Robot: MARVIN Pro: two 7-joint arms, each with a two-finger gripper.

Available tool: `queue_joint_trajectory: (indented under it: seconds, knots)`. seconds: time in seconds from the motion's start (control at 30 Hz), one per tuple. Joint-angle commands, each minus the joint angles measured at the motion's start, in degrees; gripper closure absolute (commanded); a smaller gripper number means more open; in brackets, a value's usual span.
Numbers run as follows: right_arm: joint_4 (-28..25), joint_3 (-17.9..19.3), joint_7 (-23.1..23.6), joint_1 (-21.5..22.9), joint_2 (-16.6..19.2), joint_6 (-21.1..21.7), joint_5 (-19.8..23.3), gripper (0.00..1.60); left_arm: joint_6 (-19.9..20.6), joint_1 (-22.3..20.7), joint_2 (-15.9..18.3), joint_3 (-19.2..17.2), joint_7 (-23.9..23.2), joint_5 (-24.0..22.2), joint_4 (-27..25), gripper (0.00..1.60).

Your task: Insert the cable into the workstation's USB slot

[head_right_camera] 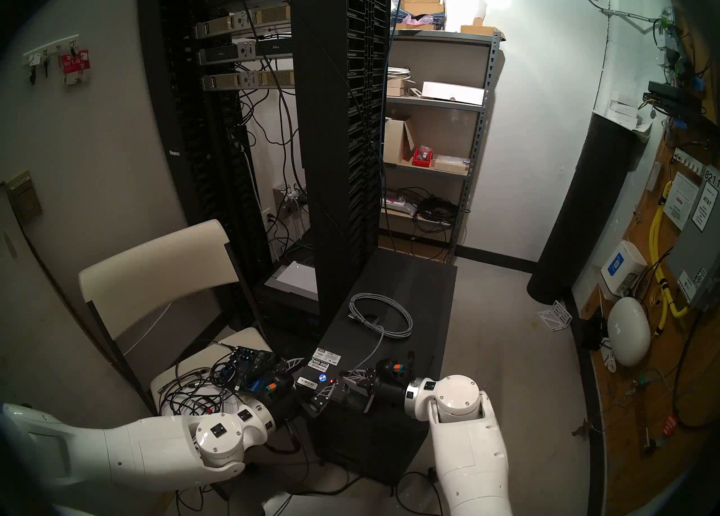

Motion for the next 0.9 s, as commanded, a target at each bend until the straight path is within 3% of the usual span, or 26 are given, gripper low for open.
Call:
queue_joint_trajectory:
  seconds: [0.0, 0.6, 0.87]
  knots:
    - [-1.04, -0.88, -1.89, -0.35, -0.53, -2.82, 0.07, 1.60, -0.68, -0.52, -0.94, -0.33, 0.13, 0.44, -0.04, 0.00]
    - [-0.75, -0.84, -4.22, -1.11, -0.56, -5.38, -0.23, 1.60, -1.23, -1.78, -1.62, -1.51, 2.10, 1.65, 2.89, 0.00]
    - [0.36, -0.86, -3.05, -0.41, 0.01, -6.74, 0.66, 1.60, -1.59, -1.84, -2.00, -1.59, 2.07, 1.76, 3.60, 0.00]
